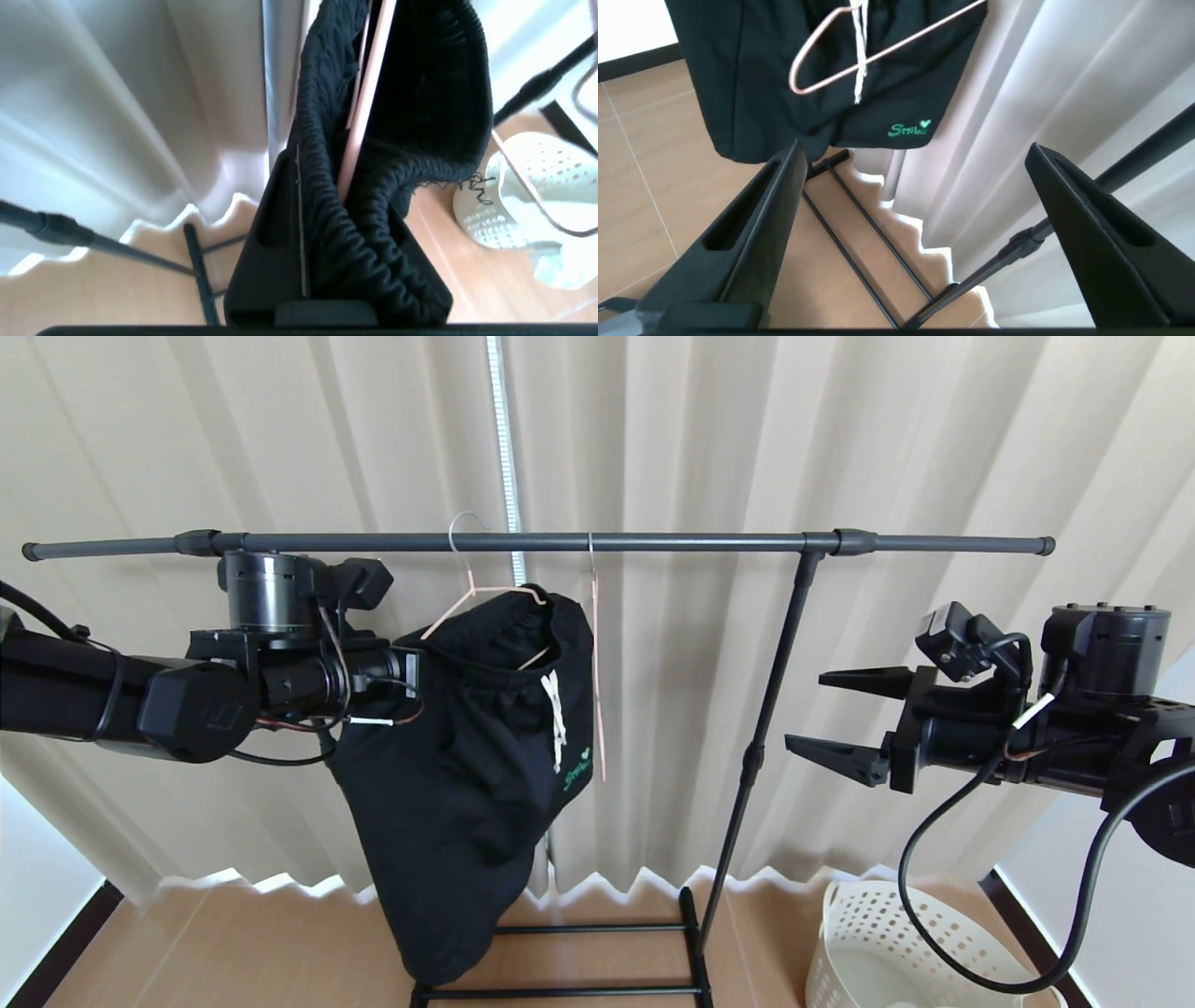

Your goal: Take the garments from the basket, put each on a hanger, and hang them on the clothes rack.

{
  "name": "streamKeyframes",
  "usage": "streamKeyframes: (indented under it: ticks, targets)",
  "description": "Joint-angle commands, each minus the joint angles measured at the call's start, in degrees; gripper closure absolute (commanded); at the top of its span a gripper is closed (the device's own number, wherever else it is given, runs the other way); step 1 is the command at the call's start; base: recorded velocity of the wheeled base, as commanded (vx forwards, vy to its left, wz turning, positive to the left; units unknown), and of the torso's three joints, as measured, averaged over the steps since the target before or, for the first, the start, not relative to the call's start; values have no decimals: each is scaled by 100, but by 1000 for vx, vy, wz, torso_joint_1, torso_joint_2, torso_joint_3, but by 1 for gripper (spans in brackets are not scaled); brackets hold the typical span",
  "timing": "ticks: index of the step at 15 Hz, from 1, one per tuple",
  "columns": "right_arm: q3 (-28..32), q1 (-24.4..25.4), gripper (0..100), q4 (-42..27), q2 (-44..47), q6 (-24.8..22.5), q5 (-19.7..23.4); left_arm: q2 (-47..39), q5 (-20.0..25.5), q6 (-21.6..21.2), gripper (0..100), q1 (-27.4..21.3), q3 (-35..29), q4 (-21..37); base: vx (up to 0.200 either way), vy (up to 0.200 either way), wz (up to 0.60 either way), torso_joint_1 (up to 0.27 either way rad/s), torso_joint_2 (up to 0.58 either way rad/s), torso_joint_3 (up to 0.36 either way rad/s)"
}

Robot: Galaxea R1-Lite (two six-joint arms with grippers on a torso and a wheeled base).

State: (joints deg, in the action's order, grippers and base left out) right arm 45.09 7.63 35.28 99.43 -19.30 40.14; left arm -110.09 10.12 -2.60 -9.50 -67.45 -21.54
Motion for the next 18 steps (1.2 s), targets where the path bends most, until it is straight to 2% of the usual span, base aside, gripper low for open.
streamKeyframes:
  ticks: [1,8,13,14,16,18]
  targets:
    - [-1,2,0,5,-2,-4,2,-39,-1,14,100,9,-146,-17,0,0,0,0,0,0]
    - [-9,2,0,5,59,-4,2,-742,-36,84,100,27,-638,-26,0,0,0,0,0,0]
    - [-9,2,0,5,77,-4,2,-838,-36,163,100,36,-708,-26,0,0,0,0,0,0]
    - [-9,10,0,14,77,-4,2,-838,-36,181,0,27,-699,-26,0,0,0,0,0,0]
    - [-1,10,0,23,77,5,20,-689,-27,339,0,18,-603,10,0,0,0,0,0,0]
    - [17,2,0,32,24,14,29,-223,17,312,0,9,-102,10,0,0,0,0,0,0]
